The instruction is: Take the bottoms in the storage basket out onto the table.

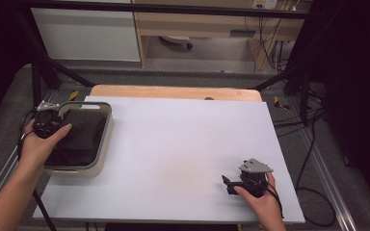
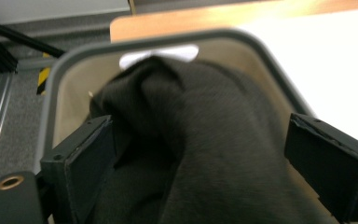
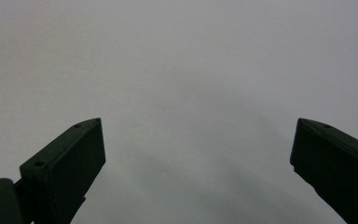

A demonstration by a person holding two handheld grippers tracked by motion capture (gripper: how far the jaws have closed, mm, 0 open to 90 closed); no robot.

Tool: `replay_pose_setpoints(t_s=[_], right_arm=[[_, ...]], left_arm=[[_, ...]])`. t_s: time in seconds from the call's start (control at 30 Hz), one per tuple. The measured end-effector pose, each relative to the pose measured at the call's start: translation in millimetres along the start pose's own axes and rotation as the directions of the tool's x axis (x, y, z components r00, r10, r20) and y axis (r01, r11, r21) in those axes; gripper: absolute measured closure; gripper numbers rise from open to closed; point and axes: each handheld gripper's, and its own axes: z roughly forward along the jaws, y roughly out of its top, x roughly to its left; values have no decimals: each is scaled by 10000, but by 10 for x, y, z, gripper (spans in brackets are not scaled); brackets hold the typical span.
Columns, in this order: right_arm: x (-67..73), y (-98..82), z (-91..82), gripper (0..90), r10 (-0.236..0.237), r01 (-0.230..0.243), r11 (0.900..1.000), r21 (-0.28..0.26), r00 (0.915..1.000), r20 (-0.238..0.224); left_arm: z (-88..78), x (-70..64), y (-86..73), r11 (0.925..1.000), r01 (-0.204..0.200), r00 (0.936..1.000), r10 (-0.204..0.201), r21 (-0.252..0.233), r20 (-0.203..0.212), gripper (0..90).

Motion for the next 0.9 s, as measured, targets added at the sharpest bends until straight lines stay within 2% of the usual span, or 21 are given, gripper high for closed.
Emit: replay_pose_setpoints(t_s=[0.1,0.2,0.3,0.43,0.53,0.57,0.73,0.8,0.87,0.9], right_arm=[[-11,-5,15,38,95,-95,9999,36,9999,-93],[8,9,21,38,-13,14,10000,65,9998,-181],[47,20,19,38,-263,266,9996,127,9994,-225],[59,17,10,38,-288,290,9995,108,9994,-183],[38,7,16,37,-239,242,9996,141,9995,-190],[25,0,17,36,-157,161,9997,200,9997,-198],[45,7,18,36,-215,219,9996,172,9994,-273],[58,9,31,36,-317,323,9992,214,9990,-318],[63,10,38,37,-405,415,9988,259,9985,-366],[67,10,38,37,-387,397,9989,259,9986,-371]], left_arm=[[70,1,-30,9998,-57,9999,55,170,92,70],[160,24,-52,9992,-202,9997,205,338,-91,59],[236,31,-90,9985,19,9998,-30,539,199,58],[306,17,-102,9971,-193,9996,178,731,208,56],[345,29,-105,9964,-126,9997,109,834,205,53],[386,41,-116,9949,-117,9997,95,1005,220,53],[459,54,-134,9926,67,9992,-116,1212,394,47],[476,49,-148,9937,98,9973,-179,1119,718,104],[487,34,-171,9947,186,9931,-301,1013,1136,237],[487,22,-175,9956,7,9937,-111,938,1113,323]])
